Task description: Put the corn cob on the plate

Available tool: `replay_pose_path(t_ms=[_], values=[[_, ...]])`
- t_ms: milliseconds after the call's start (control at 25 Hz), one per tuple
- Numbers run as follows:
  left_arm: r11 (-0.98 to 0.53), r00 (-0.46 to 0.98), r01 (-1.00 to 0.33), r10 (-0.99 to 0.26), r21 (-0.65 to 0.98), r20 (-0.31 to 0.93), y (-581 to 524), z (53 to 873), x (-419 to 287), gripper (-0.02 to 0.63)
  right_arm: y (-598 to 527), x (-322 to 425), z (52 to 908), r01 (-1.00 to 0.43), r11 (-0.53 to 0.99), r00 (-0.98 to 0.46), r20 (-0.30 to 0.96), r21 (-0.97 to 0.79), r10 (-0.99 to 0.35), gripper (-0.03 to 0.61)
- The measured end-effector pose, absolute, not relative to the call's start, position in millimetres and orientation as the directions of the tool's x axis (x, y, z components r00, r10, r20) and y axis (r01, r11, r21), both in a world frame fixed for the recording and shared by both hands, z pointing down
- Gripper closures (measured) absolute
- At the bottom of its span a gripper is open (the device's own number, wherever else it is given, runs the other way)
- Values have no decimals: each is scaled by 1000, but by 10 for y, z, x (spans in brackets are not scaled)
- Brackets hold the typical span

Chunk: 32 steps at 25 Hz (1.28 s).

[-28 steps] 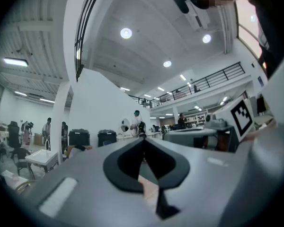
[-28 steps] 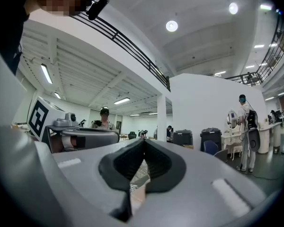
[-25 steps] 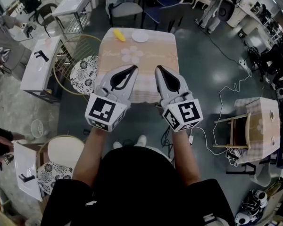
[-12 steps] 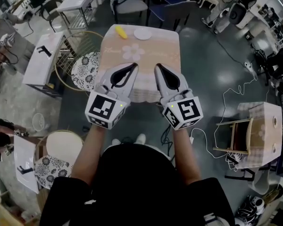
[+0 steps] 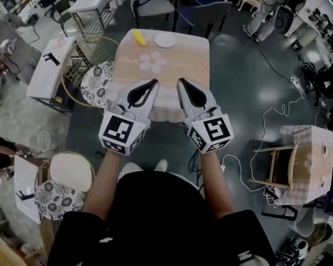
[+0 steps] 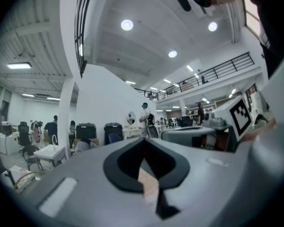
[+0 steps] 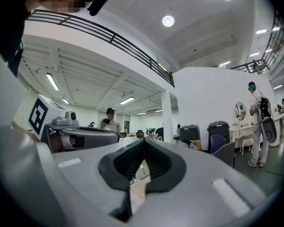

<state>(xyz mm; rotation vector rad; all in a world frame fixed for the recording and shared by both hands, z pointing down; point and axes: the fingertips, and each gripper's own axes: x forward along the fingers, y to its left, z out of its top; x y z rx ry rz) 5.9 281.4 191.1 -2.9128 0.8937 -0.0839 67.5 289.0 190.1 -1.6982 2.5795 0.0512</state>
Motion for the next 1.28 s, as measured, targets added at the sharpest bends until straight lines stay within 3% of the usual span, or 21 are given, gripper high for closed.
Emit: replay_pose_path(t_ms=[1280], values=[[-809,808,-587,-588,-39,43,2169,2058,77,611,2312,786,2045,-921,390,-390,-45,6,-920,577]])
